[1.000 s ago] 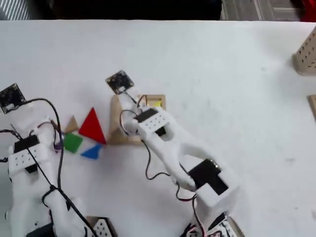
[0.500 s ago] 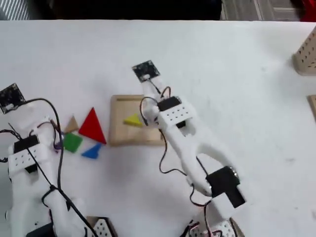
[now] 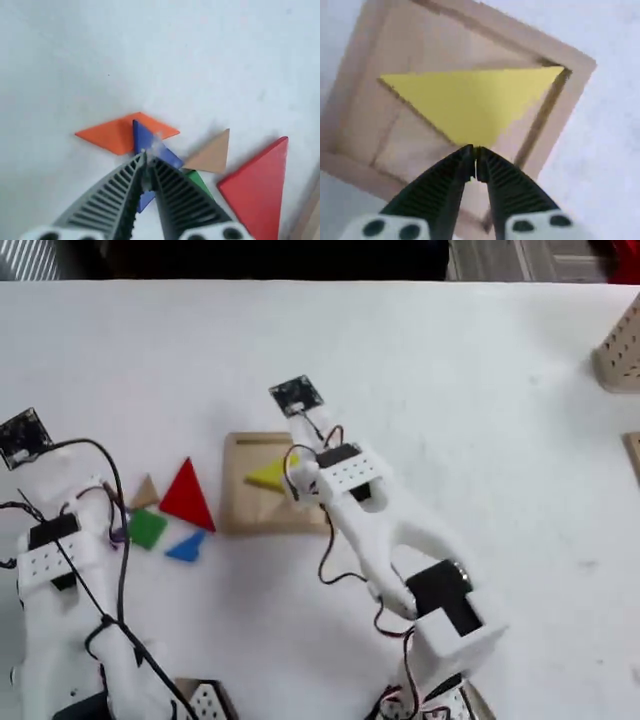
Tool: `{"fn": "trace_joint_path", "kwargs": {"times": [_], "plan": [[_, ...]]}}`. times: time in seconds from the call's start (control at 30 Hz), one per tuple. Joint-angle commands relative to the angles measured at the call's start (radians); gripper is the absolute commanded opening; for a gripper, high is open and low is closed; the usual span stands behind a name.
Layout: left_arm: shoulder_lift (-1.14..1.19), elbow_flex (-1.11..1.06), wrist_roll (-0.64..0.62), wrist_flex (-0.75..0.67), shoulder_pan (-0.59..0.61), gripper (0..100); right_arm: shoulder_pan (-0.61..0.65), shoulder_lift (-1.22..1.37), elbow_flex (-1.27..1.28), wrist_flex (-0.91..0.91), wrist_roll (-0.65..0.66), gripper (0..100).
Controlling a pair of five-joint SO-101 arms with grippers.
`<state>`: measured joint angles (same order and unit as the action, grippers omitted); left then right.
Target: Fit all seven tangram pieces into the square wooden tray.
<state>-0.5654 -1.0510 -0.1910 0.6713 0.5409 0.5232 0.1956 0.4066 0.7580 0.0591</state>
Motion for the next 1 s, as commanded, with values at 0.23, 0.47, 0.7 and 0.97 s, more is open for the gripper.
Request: {"fn": "trace_joint_path", "kwargs": {"times": [0.23,0.47,0.7,0.97], "plan": [[0.002,0.006,-0.005,-0.02,-0.008,2,0.077,0.007,-0.069,-0.143,-0.002,1.8],[0.002,0.0,-0.005,-0.02,-0.024,2,0.062,0.051,-0.078,-0.216,-0.002,1.8],[-0.004,-0.006,-0.005,-0.02,-0.024,3,0.048,-0.031,-0.112,-0.05,-0.002,1.8],[-0.004,-0.006,-0.005,-0.02,-0.024,3,0.021,-0.116,0.0,-0.016,-0.002,1.8]]}}
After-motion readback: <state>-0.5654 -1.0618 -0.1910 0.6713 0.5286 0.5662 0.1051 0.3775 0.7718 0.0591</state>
